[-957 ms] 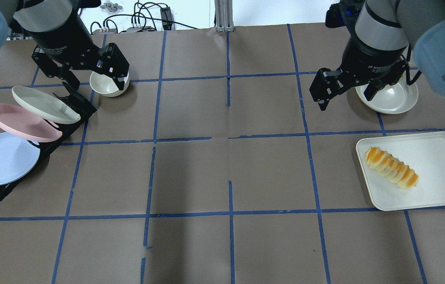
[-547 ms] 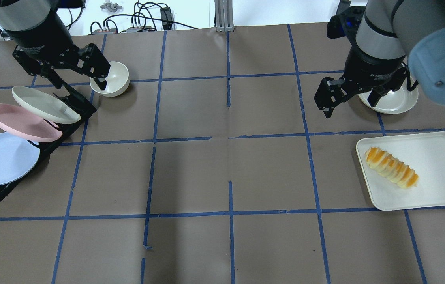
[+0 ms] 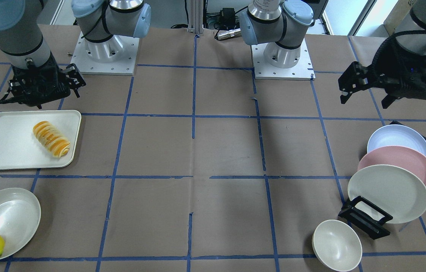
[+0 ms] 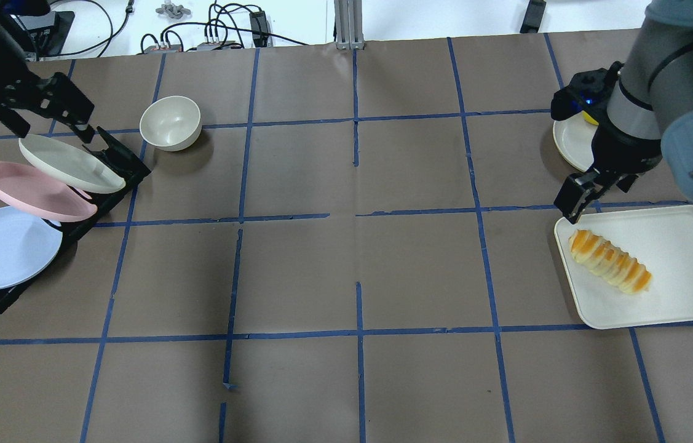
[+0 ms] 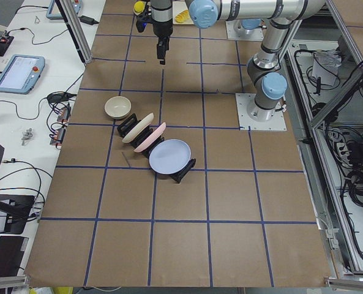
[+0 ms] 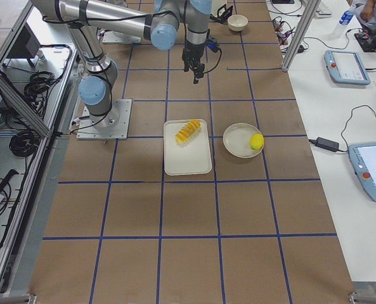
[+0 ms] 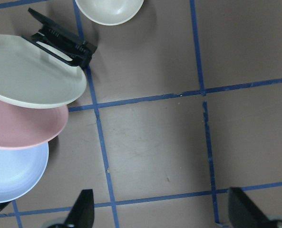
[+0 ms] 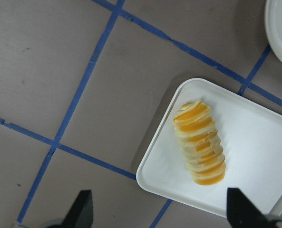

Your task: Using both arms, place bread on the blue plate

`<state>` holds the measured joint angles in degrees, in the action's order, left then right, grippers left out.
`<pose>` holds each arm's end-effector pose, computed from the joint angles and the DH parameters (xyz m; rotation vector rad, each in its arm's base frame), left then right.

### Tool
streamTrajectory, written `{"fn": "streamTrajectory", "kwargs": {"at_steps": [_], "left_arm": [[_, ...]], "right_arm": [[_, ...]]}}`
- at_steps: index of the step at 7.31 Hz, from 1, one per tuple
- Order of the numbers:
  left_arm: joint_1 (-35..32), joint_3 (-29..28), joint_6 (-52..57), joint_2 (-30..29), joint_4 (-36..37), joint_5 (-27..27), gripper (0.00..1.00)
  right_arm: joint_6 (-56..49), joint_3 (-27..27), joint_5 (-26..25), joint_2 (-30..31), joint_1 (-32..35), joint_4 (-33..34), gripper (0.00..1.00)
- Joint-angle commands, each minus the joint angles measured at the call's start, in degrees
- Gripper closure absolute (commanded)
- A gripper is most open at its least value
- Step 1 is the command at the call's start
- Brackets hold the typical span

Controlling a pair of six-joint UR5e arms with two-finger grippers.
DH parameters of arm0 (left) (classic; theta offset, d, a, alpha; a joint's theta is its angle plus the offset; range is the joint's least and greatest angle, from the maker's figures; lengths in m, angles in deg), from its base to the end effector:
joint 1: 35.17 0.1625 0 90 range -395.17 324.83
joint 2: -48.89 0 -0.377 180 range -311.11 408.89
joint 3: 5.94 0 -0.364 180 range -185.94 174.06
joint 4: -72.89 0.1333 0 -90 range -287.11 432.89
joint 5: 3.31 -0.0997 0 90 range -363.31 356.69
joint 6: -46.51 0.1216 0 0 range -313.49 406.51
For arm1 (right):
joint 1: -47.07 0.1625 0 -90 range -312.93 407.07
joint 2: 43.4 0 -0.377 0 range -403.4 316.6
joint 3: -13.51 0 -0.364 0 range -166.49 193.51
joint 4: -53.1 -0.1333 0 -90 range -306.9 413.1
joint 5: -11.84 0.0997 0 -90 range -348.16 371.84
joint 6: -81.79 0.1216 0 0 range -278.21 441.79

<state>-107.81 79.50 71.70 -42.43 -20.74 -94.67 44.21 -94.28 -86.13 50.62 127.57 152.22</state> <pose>0.0161 -0.4884 0.4377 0.2133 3.1146 0.0233 0.0461 -0.4302 0.3238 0.7459 -2.9472 -0.1977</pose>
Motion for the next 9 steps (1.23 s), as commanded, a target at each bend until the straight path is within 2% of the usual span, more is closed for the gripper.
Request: {"fn": "streamTrajectory", "kwargs": {"at_steps": [1,3,5,7,9], "left_arm": [[10.5,0.6,7.8,-0.4,0.0,0.7,0.0],[19.3,0.7,16.0,-2.4,0.1,2.4,0.0],[25.2,-1.2,25.2,-7.4,1.0,3.3,0.0],[30.4,-1.2,33.1,-12.8,4.3,5.5,0.0],[33.2,-1.4,39.3,-19.7,13.5,5.7,0.01]], "right_arm": [[-3.3,-6.9,0.2,-0.9,-1.7,8.7,0.0],[-5.6,-10.2,0.4,-3.7,-4.3,13.0,0.0],[-6.7,-10.3,1.1,-4.9,-8.2,12.9,0.0],[-6.8,-10.2,0.9,-9.4,-11.2,14.5,0.0],[-6.9,-9.9,-0.5,-12.3,-11.3,15.6,0.0]]}}
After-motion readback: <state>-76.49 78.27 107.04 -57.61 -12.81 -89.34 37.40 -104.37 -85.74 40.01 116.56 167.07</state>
